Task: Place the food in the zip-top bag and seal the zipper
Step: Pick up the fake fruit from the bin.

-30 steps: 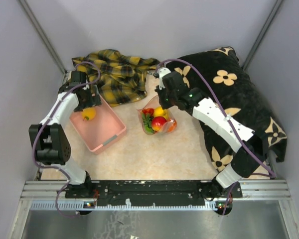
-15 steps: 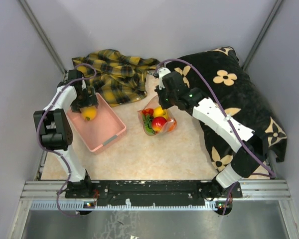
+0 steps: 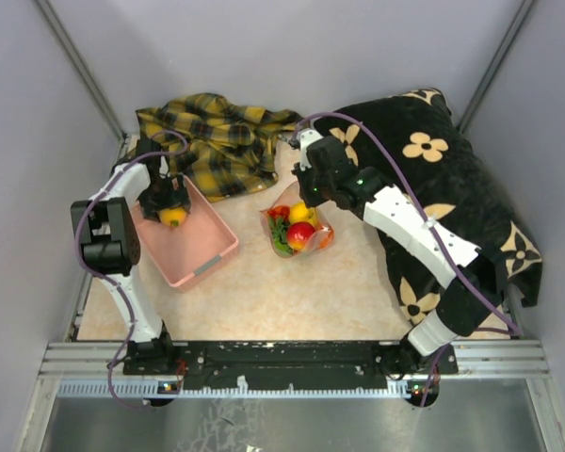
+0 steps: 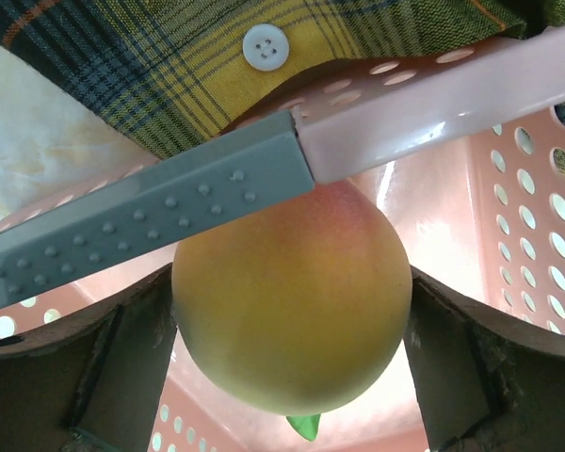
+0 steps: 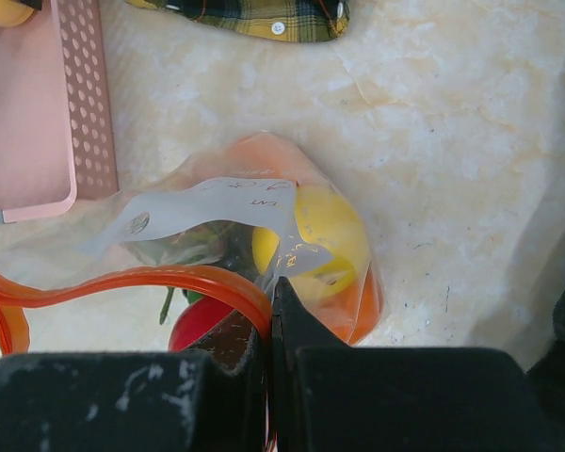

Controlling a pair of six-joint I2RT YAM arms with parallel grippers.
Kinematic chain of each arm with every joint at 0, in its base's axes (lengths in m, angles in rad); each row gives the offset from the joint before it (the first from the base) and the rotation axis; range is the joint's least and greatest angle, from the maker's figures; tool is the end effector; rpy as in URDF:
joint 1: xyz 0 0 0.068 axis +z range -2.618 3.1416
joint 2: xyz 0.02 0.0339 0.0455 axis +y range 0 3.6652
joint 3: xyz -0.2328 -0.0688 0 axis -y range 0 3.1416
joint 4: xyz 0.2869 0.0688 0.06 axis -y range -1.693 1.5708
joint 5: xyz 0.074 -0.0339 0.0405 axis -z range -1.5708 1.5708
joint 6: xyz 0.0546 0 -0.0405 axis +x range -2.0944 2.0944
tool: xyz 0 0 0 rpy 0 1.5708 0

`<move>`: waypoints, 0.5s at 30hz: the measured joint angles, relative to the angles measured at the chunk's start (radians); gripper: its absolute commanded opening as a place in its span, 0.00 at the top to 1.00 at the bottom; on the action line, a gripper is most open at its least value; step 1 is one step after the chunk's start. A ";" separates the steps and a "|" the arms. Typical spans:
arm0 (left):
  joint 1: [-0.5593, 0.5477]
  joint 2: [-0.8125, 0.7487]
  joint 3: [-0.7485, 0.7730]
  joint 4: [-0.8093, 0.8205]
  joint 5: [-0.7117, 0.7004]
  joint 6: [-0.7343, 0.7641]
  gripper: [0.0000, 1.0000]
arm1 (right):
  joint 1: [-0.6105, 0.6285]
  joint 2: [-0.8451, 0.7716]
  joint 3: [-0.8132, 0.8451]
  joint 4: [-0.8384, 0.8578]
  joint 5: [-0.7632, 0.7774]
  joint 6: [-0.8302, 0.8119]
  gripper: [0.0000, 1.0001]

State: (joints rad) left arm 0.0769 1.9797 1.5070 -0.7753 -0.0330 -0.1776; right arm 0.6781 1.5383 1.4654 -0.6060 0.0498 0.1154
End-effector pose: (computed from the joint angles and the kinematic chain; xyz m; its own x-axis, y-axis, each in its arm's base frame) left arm 0.4347 0.0353 0.1280 -0.9153 -0.2476 -0.3178 -0.2529 0.9672 -0.0252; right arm 0.3155 0.2507 0.3044 -0.5544 -0.2989 -0.7767 -0.5361 0.8421 0.0586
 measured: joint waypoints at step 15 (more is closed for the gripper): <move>0.000 -0.113 -0.081 0.029 0.091 -0.009 0.32 | 0.000 0.000 0.000 0.000 -0.008 0.001 1.00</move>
State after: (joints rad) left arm 0.0765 1.8668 1.4258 -0.7464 0.0582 -0.1867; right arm 0.6781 1.5383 1.4658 -0.6056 0.0422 0.1162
